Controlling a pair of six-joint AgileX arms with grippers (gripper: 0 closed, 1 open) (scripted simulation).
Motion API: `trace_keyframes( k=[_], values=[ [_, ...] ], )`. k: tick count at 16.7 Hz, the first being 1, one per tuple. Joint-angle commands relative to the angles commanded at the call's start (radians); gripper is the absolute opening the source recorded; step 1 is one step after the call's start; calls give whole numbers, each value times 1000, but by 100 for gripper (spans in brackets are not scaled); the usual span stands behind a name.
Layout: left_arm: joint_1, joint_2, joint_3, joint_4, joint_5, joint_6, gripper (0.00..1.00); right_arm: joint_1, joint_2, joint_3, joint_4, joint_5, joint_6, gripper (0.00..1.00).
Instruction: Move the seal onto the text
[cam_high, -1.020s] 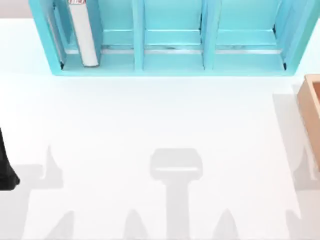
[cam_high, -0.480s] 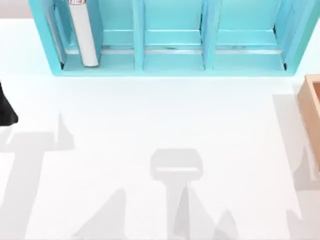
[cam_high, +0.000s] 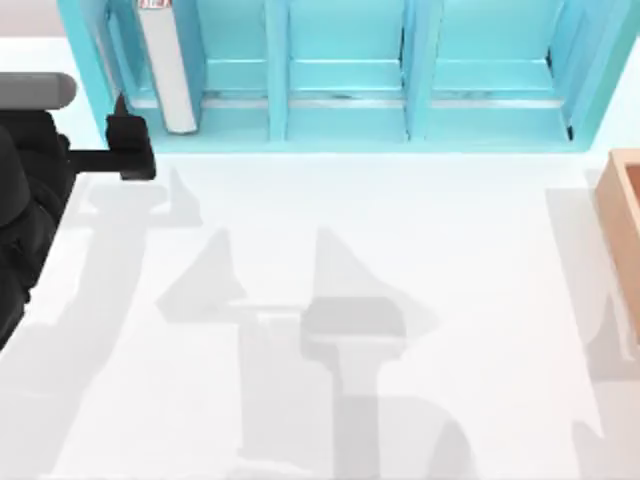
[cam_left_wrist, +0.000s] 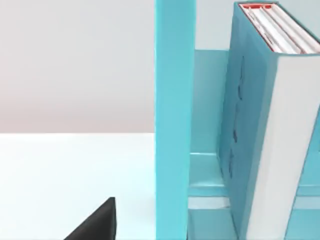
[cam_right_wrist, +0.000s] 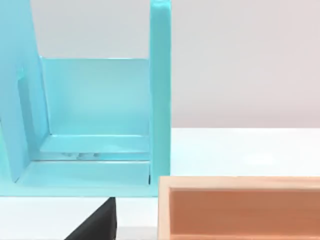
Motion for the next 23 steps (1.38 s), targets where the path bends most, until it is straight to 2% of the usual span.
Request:
trace_keyframes(
  k=[5, 10, 17, 23],
  values=[
    [-66, 392, 146, 247, -44, 0, 100, 0, 0, 0, 0, 0, 0, 100],
    [-100, 586, 235, 390, -68, 4, 100, 0, 0, 0, 0, 0, 0, 100],
    [-96, 601, 251, 389, -65, 5, 100, 0, 0, 0, 0, 0, 0, 100],
    [-70, 737, 504, 278, -35, 7, 100, 0, 0, 0, 0, 0, 0, 100]
  ],
)
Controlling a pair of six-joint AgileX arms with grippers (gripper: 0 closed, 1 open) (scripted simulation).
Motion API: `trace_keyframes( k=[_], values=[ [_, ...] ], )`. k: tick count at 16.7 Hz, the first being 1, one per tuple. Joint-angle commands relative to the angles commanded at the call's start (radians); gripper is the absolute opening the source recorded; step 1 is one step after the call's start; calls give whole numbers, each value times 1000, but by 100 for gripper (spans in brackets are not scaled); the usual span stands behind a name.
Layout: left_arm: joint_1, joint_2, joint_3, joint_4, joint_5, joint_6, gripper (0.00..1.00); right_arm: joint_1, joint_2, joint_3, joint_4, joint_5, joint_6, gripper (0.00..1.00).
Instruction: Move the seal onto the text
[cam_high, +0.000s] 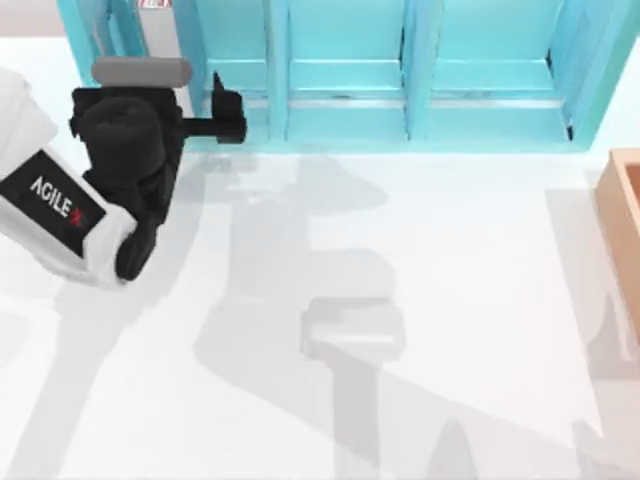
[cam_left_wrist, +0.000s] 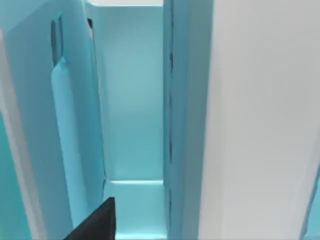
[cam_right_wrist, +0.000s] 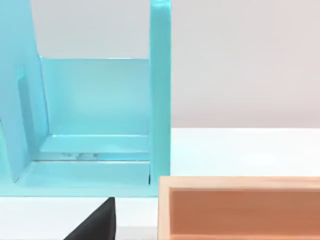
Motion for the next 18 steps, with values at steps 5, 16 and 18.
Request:
trace_keyframes(
  k=[5, 16, 18],
  values=[
    [24, 90, 186, -96, 25, 1, 100, 0, 0, 0, 0, 0, 0, 100],
    [26, 94, 194, -101, 27, 1, 47, 0, 0, 0, 0, 0, 0, 100],
    [26, 94, 194, -101, 27, 1, 32, 0, 0, 0, 0, 0, 0, 100]
  ],
)
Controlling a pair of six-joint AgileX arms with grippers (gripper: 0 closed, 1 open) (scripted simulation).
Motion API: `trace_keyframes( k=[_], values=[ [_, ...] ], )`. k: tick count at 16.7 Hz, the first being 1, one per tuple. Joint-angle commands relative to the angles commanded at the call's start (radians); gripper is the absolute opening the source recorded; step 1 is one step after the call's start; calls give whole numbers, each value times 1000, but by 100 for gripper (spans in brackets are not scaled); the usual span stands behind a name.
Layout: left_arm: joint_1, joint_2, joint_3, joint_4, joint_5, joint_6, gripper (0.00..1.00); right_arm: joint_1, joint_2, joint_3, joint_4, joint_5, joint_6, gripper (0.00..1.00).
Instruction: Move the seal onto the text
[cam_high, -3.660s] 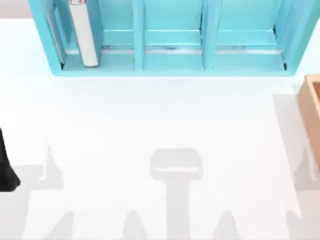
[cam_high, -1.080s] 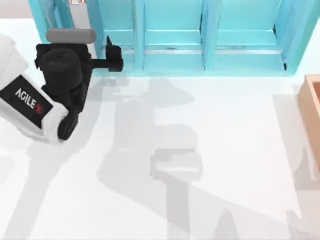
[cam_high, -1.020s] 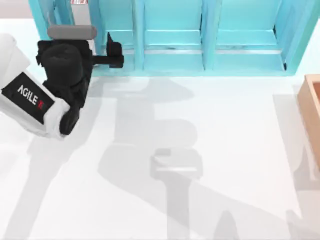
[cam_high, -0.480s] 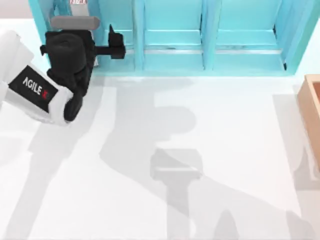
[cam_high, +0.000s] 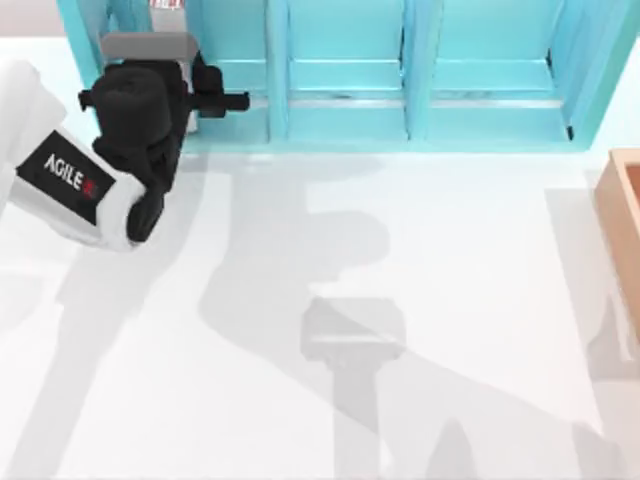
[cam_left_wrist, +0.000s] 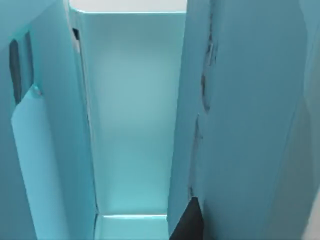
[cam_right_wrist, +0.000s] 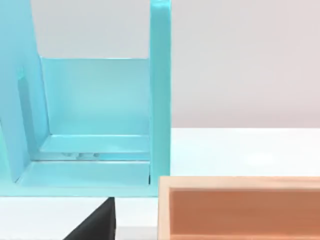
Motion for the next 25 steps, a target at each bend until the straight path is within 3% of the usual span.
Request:
trace_keyframes(
  k=[4, 5, 16, 20, 25],
  values=[
    [0, 0, 0, 0, 0, 0, 2, 0, 0, 0, 0, 0, 0, 100],
    [0, 0, 0, 0, 0, 0, 0, 0, 0, 0, 0, 0, 0, 100],
    [-14, -36, -15, -22, -5, 0, 0, 0, 0, 0, 0, 0, 0, 100],
    [-52, -230, -97, -140, -37, -3, 0, 0, 0, 0, 0, 0, 0, 100],
    [-114, -650, -262, -372, -105, -9, 0, 0, 0, 0, 0, 0, 0, 100]
  ],
)
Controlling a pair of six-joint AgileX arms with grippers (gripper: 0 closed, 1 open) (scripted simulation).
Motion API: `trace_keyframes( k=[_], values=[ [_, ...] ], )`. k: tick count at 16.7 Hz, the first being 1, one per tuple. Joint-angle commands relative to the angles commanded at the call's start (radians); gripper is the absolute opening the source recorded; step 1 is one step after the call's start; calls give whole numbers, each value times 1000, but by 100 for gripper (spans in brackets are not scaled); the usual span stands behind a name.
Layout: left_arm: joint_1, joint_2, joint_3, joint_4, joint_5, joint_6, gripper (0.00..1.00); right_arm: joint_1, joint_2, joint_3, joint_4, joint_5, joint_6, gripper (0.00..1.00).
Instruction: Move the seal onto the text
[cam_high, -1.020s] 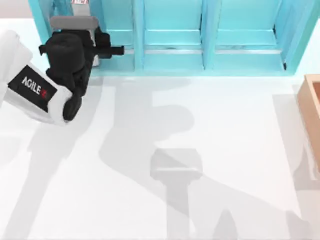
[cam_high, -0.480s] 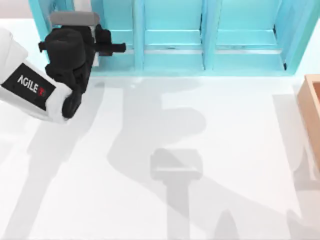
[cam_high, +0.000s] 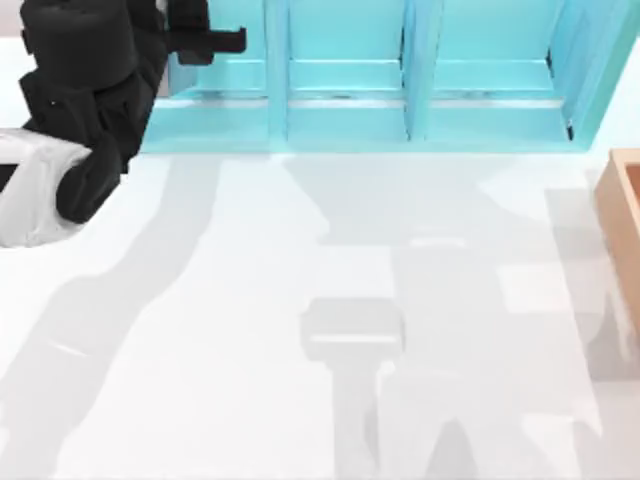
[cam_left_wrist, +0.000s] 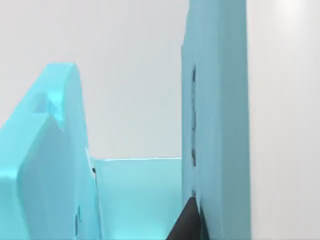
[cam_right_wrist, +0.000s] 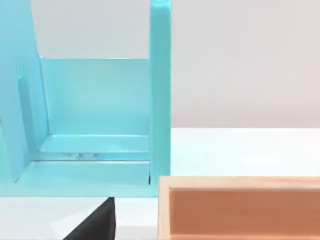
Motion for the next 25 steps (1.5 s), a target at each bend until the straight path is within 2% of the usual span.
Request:
trace_keyframes(
  k=[4, 7, 17, 21, 25],
  values=[
    [-48, -314, -126, -181, -59, -4, 0, 0, 0, 0, 0, 0, 0, 100],
    [-74, -455, -190, -274, -91, -6, 0, 0, 0, 0, 0, 0, 0, 100],
    [-94, -474, -198, -306, -117, -36, 0, 0, 0, 0, 0, 0, 0, 100],
    [-175, -364, -134, -318, -206, -224, 0, 0, 0, 0, 0, 0, 0, 100],
    [-299, -192, -46, -349, -347, -577, 0, 0, 0, 0, 0, 0, 0, 100]
  ],
)
